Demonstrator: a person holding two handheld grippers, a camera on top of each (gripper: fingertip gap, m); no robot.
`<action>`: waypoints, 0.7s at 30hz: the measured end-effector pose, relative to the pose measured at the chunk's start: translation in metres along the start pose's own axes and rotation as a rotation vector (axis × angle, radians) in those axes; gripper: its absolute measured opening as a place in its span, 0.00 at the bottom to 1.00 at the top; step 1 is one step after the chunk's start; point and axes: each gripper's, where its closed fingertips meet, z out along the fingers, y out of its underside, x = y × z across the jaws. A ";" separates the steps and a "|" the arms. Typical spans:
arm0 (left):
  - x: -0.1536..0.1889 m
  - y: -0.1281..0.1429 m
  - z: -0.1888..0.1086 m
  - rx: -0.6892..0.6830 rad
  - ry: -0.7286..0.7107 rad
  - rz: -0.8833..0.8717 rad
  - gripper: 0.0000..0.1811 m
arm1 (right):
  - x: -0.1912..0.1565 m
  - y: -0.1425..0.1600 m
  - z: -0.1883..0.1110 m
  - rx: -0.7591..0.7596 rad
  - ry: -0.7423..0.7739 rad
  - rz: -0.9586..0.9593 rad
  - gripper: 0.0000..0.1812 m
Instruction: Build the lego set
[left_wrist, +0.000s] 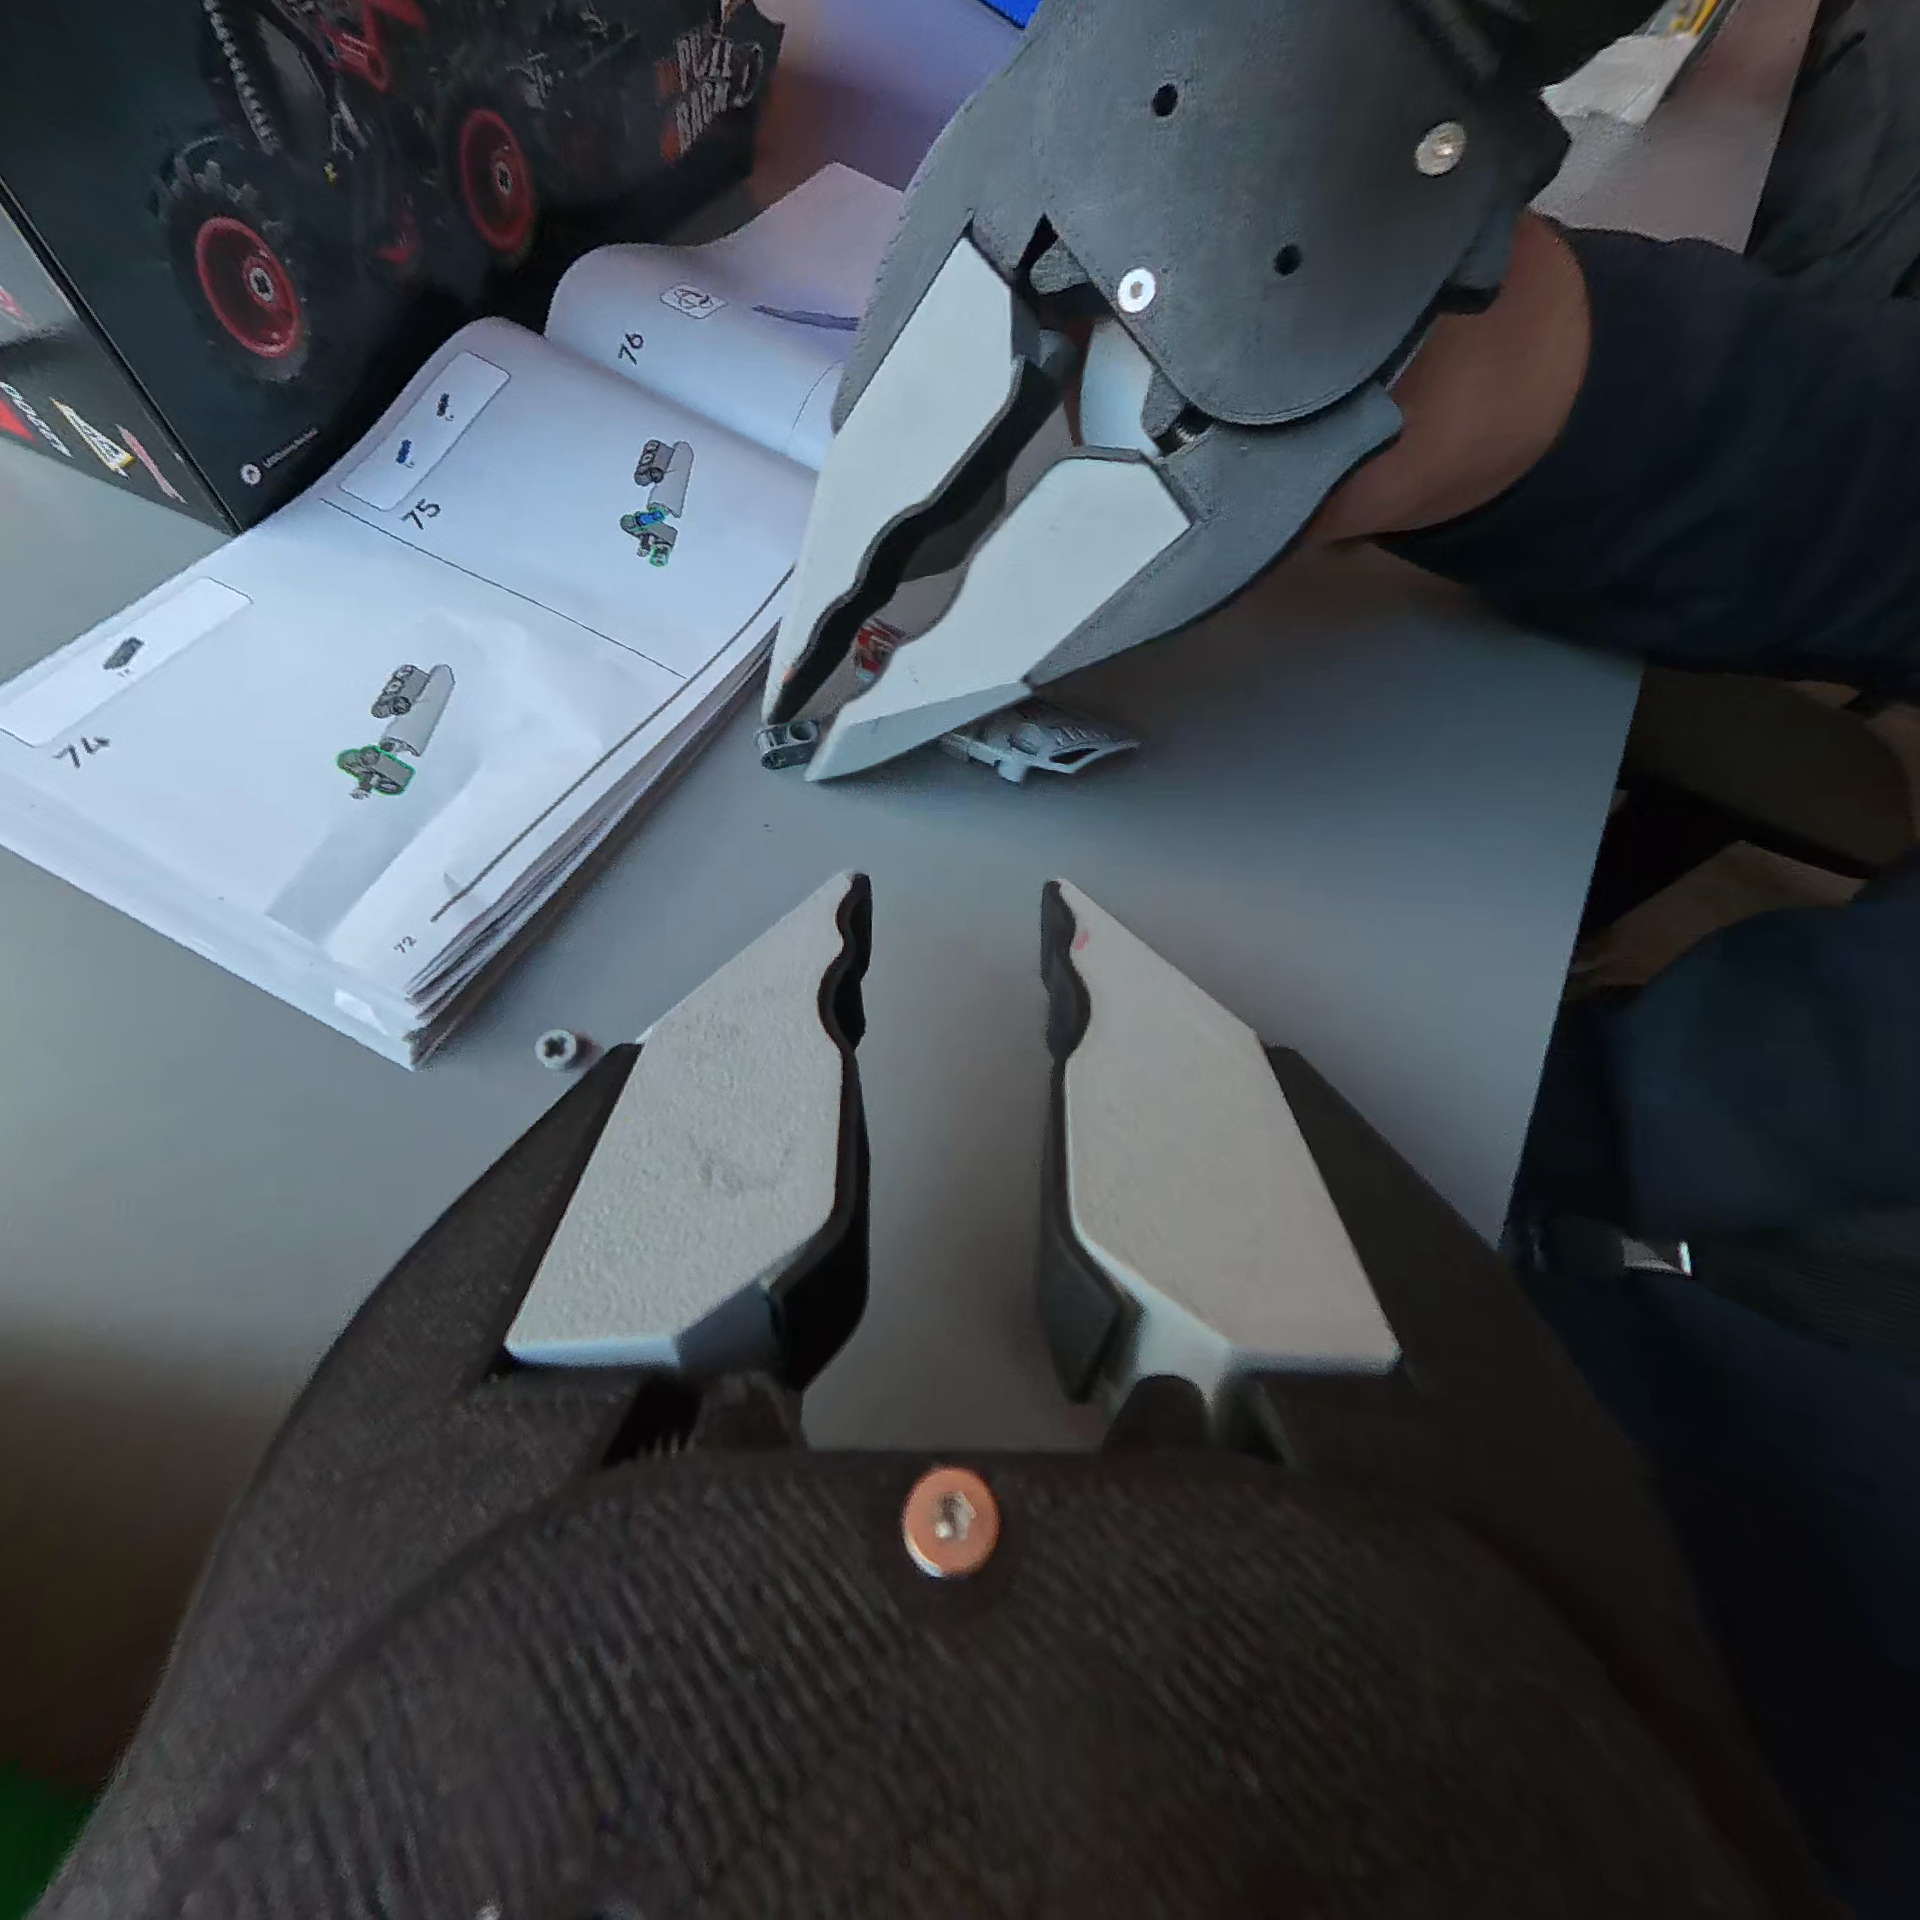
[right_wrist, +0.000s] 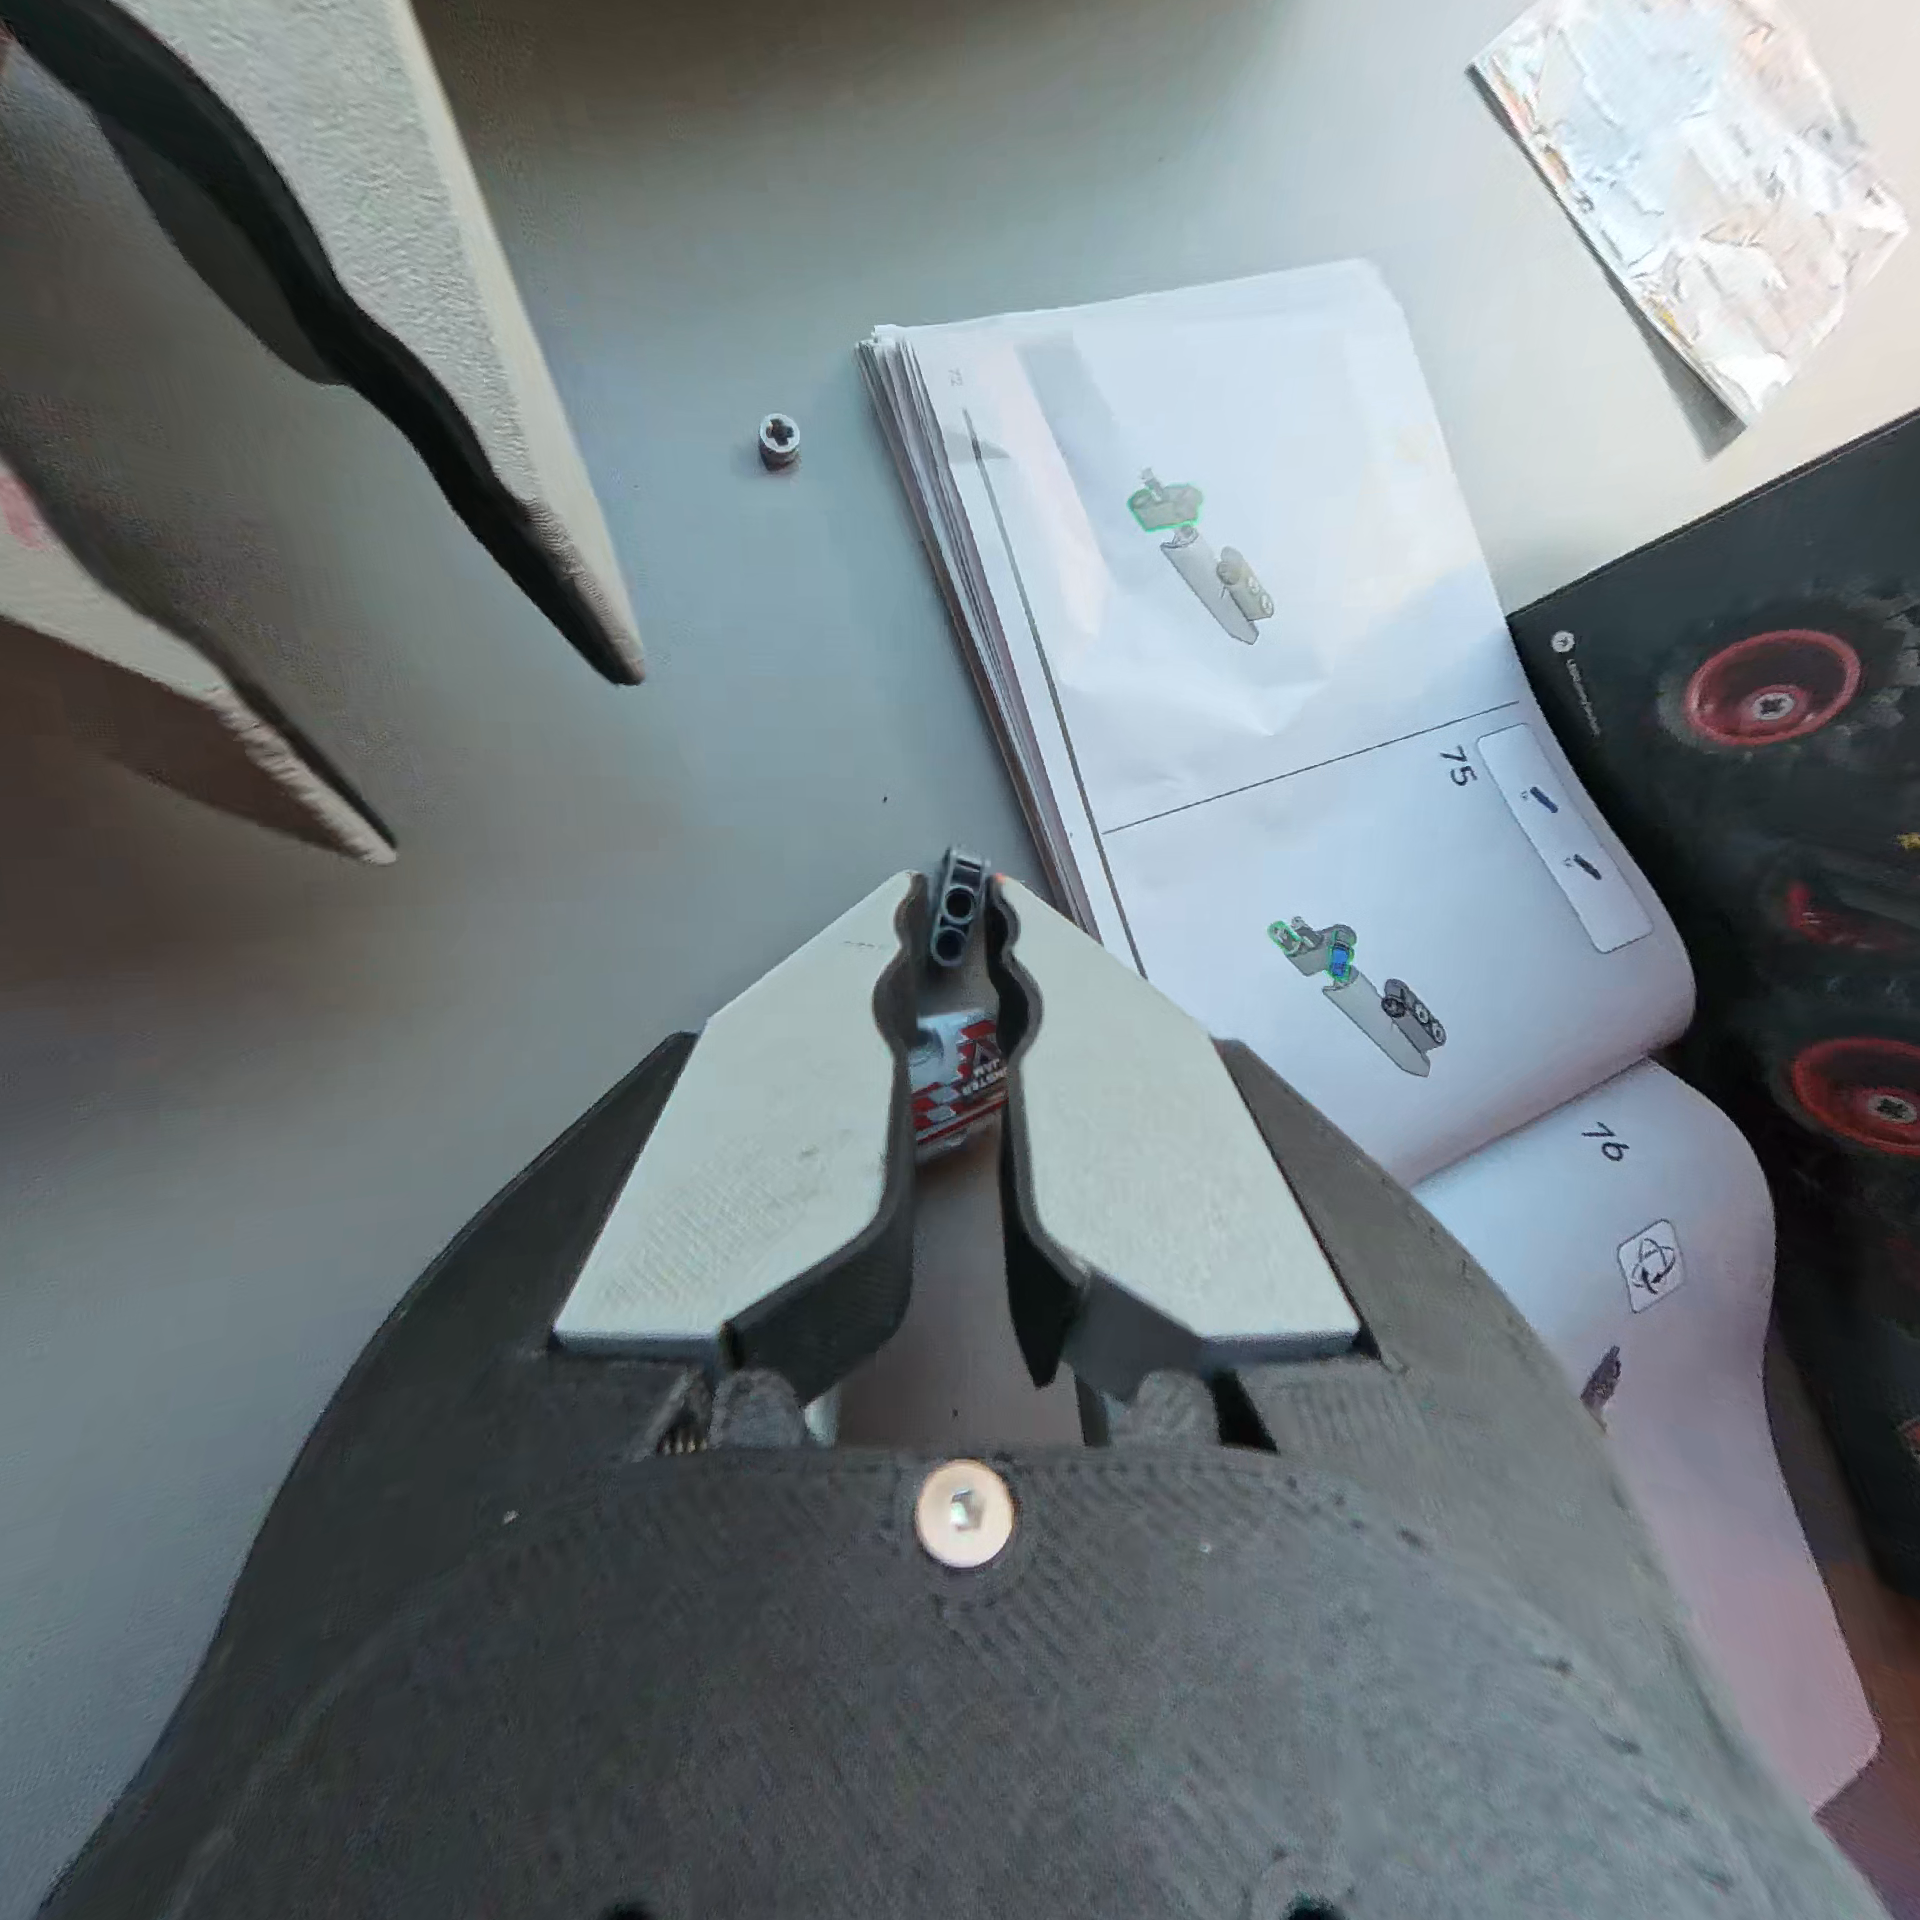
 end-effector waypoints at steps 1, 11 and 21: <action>0.001 0.002 -0.001 -0.001 0.003 -0.010 0.18 | 0.000 0.000 0.001 -0.005 -0.005 0.012 0.02; -0.008 -0.010 -0.009 0.094 -0.003 -0.090 0.17 | 0.009 -0.027 -0.053 0.259 0.143 0.012 0.02; 0.020 -0.055 0.020 0.285 0.162 -0.214 0.14 | -0.005 -0.005 -0.110 0.465 0.368 0.014 0.02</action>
